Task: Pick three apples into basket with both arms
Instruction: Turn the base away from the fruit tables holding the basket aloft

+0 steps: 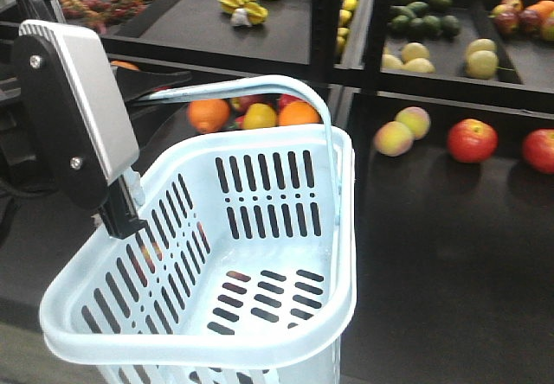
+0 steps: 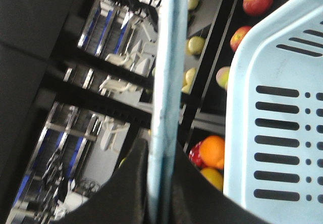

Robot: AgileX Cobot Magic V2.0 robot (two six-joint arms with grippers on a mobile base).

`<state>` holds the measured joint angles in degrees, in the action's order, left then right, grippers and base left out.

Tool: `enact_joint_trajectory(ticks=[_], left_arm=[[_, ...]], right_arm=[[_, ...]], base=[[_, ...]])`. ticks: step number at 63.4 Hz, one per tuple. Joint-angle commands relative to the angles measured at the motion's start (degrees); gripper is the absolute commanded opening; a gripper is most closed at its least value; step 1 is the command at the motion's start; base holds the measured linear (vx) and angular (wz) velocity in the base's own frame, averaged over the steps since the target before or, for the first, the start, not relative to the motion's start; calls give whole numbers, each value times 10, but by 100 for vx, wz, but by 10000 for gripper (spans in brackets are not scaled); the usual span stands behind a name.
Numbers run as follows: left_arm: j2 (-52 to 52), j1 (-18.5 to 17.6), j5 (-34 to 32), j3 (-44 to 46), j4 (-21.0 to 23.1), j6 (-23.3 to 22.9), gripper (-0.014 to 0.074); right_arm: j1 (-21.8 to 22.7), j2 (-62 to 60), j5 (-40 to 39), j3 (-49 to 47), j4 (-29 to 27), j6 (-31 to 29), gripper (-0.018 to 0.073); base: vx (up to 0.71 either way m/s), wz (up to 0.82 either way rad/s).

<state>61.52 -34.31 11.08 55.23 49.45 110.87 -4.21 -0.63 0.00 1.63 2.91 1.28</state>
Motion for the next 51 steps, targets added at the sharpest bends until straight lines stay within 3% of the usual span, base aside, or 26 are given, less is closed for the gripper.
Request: enact_joint_trajectory(ticks=[1, 51], left_arm=[[-16, 0, -34, 20, 16, -6, -8], [-16, 0, -34, 20, 16, -6, -8]], right_arm=[[2, 1, -39, 8, 5, -3, -9], [2, 1, -39, 8, 5, -3, -9]], base=[[-9, 43], [-10, 40]])
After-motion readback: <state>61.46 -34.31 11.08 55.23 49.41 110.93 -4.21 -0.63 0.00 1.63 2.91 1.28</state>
